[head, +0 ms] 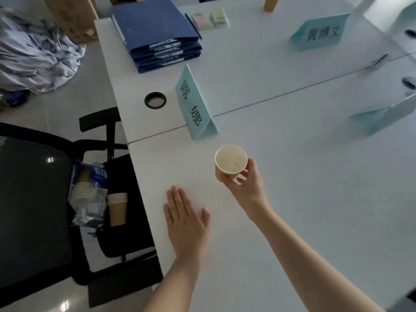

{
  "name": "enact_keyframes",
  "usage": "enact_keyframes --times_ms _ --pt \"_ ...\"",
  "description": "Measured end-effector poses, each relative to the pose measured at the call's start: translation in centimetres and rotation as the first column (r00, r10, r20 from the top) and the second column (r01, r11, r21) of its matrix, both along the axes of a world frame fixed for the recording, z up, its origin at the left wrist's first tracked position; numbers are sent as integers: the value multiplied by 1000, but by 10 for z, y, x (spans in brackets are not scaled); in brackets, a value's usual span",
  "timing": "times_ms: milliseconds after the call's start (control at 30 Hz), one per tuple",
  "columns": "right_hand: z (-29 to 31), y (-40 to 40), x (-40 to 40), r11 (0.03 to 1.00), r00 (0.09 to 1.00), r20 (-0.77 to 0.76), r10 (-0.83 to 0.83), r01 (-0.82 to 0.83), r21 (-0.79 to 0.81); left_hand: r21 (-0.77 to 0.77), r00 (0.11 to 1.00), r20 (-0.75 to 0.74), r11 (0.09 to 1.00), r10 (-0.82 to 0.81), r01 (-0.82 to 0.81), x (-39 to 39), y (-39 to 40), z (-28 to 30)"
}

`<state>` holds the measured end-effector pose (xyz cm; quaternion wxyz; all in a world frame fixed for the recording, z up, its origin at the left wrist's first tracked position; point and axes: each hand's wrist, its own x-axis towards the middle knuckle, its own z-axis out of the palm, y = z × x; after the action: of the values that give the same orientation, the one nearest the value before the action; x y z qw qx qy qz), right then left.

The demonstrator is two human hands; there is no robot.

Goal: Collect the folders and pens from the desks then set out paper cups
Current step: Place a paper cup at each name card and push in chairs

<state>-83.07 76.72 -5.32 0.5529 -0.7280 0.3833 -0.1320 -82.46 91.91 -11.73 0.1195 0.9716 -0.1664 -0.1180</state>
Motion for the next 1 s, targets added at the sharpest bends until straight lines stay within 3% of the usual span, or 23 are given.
enact_keyframes --times_ms 200,533,767,900,1000 --pt "-15 -15 39 996 996 10 90 -90 -6 53 994 101 997 47 -53 -2 -3 -11" --pt "-29 -29 72 997 998 -24 60 -61 -38 32 987 147 997 65 -71 -2 -2 -13" --pt "-40 -7 4 991 995 -97 -11 -2 -136 15 990 126 998 55 -58 -4 -4 -10" --pt "-31 25 -62 991 988 -87 -128 125 -46 -54 995 86 998 44 -40 -4 -1 -7" --pt "-19 45 -120 986 978 -126 -167 167 -12 -4 999 18 1000 28 -28 -4 0 -5"
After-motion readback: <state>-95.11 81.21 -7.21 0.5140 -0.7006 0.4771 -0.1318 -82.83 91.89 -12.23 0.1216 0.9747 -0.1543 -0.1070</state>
